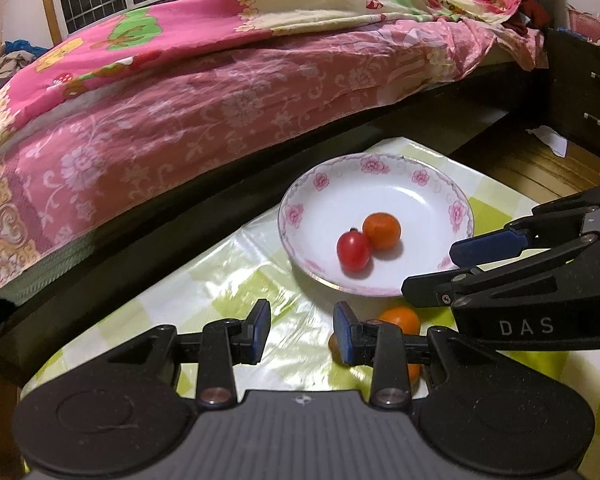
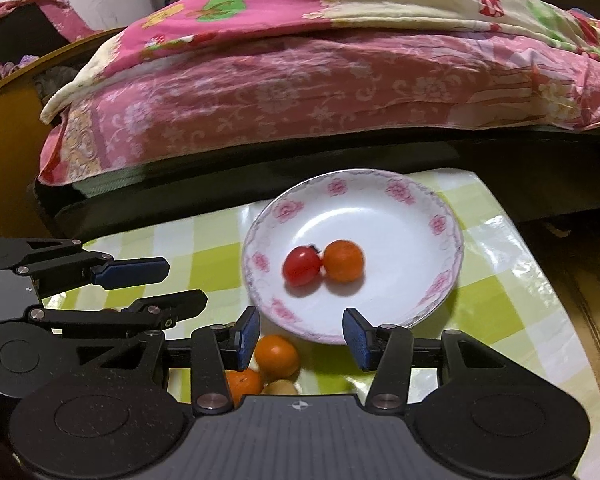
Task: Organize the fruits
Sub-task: 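Withdraw both tools from the plate back toward the loose fruit, then grasp the dark brown tomato with the left tool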
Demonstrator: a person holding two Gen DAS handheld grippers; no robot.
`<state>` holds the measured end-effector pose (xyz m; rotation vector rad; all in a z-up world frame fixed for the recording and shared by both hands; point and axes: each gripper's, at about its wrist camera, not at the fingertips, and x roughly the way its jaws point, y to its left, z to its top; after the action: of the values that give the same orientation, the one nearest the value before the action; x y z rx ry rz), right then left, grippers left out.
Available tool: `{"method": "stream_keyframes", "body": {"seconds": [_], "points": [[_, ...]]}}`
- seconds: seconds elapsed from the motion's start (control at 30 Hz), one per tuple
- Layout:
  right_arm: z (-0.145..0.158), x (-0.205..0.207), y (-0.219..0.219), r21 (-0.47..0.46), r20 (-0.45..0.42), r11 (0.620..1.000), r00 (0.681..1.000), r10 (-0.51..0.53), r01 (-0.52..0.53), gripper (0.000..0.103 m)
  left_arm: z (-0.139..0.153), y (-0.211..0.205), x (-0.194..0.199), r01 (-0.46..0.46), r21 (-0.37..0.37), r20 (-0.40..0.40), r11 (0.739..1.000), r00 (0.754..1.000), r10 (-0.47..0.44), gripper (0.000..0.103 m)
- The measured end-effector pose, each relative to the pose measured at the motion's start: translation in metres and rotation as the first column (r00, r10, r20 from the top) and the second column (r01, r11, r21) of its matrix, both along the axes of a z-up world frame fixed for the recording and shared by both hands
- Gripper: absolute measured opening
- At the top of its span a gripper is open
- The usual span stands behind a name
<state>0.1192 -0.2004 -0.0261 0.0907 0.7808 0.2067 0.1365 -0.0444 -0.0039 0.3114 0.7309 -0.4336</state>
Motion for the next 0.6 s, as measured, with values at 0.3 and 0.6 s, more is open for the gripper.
{"method": "stream_keyframes", "body": {"seconds": [0.3,0.6], "points": [[0.0,-0.012,0.023,0.002,-0.019,0.998,0.998,0.06,-0.06,0.047,-0.002,0.029,-0.021,-0.019,0.003,-0.015,1.0,1.0,0.019,0.045],[-0.003,-0.021,0.037,-0.001,-0.032,0.992,0.992,0.124,-0.124,0.051,-0.017,0.078,-0.042,-0.038,0.023,-0.044,0.999,0.998,0.039,0.054]]}}
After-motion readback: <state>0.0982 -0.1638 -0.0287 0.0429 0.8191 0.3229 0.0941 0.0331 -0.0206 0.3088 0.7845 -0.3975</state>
